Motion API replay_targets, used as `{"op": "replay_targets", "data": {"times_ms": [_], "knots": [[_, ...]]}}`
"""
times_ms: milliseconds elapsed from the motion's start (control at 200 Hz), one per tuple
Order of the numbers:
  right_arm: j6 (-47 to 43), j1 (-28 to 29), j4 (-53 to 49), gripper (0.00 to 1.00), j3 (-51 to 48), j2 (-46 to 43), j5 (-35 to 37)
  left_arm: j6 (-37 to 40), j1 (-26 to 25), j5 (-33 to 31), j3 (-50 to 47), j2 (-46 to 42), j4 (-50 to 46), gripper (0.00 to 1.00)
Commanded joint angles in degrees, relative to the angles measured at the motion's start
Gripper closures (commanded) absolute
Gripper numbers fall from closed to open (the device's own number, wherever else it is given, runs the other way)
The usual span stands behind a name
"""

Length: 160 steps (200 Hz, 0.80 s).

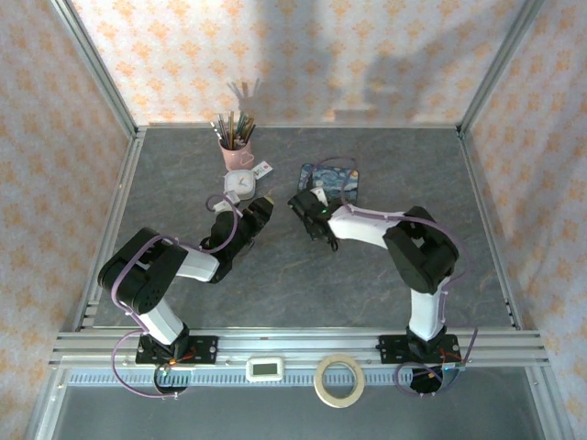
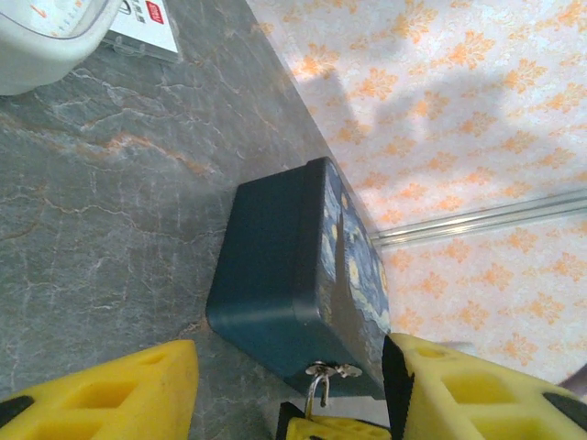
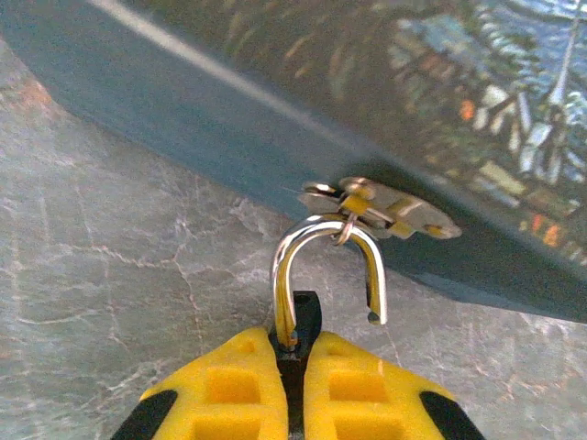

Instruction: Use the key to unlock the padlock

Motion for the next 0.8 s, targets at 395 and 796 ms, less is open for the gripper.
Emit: {"op": "replay_targets", "data": {"times_ms": [395,796], "knots": [[2.7,-10.5,7.4,1.0,-5.4,-4.8,-34.0,-2.6,0.6,2.1,-1.6,1.1,6.0,0.47],[3.5,-10.4,10.9,0.55,-8.1,-9.3,-25.6,-2.6,0.6,2.8,-0.4,1.8,5.8,0.47]]}}
